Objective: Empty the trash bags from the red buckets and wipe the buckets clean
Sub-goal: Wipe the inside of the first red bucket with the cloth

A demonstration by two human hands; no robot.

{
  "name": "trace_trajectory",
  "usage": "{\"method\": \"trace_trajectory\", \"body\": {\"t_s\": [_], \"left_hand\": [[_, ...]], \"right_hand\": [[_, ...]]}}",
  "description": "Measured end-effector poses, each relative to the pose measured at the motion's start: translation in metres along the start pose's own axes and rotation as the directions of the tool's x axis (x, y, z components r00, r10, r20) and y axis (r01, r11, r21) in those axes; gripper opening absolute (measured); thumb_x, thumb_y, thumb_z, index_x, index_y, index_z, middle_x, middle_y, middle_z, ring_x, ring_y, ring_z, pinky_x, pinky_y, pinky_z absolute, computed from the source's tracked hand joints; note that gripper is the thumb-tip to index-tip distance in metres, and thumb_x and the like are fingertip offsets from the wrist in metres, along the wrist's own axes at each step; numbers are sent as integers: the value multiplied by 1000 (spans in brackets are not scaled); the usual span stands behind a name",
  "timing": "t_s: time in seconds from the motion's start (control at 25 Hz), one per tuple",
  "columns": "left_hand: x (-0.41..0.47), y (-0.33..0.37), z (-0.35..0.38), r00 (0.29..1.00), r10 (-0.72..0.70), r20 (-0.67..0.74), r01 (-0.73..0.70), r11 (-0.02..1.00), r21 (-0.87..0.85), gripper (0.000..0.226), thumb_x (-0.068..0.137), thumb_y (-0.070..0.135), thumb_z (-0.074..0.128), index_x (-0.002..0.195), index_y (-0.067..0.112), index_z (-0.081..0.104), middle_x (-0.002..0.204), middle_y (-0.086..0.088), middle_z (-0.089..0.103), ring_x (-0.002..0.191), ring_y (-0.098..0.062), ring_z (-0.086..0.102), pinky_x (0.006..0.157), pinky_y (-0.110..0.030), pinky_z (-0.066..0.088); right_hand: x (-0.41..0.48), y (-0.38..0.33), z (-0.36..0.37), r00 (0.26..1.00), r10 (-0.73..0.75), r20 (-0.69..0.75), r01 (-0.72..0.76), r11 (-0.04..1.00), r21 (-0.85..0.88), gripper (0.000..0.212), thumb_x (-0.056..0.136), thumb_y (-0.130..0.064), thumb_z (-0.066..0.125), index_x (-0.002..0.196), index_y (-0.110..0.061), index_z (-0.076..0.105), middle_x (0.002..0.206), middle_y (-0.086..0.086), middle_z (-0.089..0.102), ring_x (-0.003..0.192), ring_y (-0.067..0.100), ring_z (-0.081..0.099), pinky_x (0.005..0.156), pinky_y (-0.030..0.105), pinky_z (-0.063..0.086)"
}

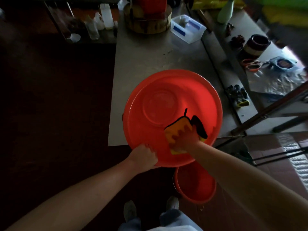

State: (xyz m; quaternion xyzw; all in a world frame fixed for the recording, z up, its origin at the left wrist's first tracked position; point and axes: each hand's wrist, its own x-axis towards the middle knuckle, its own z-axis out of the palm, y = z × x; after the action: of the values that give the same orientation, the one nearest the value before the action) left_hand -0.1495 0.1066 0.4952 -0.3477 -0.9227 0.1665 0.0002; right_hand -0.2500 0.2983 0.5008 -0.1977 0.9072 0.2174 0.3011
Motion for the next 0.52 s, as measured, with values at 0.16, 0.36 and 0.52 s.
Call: {"method": "trace_trajectory", "body": {"t_s": [0.16,0.36,0.52], "left_hand": [[-3,-2,9,999,12,30,-11,999,-31,64,76,78,60,50,19,63,52,3,61,45,-18,58,51,-25,42],[-9,-1,-3,997,55,49,-52,997,-49,65,70,77,67,45,18,58,48,2,57,42,-18,54,49,-22,39],[-7,4,-22,984,106,146,-88,989,-122,64,95,69,41,72,15,68,76,-6,70,66,-23,66,61,-30,39]], "right_hand": [[-21,-41,8,990,-115,79,90,960,265,70,95,-74,17,159,-44,11,169,-6,10,155,32,3,117,66,2],[-35,2,15,999,18,38,-17,1000,-24,68,94,-73,21,157,-48,15,169,-1,8,155,29,-1,117,64,-4],[-56,7,18,991,136,10,-135,990,-50,66,97,-66,17,159,-43,13,170,4,2,155,33,-6,113,69,-10]]}}
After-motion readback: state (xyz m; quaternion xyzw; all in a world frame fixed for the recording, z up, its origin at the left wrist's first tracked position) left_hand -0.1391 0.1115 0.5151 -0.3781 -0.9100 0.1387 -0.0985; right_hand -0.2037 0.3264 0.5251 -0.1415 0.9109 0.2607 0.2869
